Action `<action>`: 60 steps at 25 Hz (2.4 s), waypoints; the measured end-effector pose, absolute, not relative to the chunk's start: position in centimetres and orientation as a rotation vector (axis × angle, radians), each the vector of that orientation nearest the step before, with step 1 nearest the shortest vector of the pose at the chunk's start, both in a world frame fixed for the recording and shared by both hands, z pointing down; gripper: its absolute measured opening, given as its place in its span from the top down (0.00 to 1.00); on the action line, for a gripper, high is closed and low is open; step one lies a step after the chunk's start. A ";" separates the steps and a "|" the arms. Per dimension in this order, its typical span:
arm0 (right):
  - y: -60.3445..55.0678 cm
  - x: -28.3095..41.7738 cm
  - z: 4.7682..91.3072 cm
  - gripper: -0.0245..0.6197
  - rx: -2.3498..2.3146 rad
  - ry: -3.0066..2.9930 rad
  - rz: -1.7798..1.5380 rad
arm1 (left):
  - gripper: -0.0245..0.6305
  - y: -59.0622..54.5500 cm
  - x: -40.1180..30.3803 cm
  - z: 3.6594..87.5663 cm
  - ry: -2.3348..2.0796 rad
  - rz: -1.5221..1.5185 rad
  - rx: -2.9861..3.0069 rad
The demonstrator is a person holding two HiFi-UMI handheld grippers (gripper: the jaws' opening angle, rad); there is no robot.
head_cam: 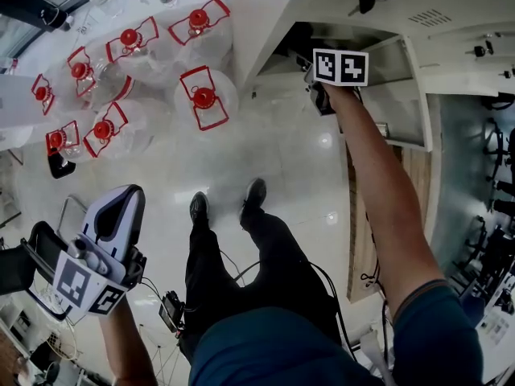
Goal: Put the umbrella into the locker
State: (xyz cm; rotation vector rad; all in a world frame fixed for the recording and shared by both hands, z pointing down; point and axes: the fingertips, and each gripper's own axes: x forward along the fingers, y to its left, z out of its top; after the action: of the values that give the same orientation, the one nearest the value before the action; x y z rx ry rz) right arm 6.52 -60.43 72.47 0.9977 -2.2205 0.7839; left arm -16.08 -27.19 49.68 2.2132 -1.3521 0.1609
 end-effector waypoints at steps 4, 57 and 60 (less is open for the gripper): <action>-59.4 7.7 70.7 0.57 1.055 -2.227 0.728 | 0.93 -27.3 -16.3 48.4 -1.346 0.160 2.231; -14.1 12.5 19.7 0.90 1.478 -2.583 0.113 | 0.93 -13.5 -14.5 21.3 -1.047 0.039 2.779; -12.6 13.0 19.5 0.90 1.517 -2.560 0.113 | 0.93 -12.8 -14.0 20.9 -1.008 0.029 2.803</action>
State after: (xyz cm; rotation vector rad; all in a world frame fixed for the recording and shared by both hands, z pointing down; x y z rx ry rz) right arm 12.96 -12.56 19.49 1.5173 -2.5601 0.1128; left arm -14.02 -12.85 20.88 2.8025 -1.0083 0.0291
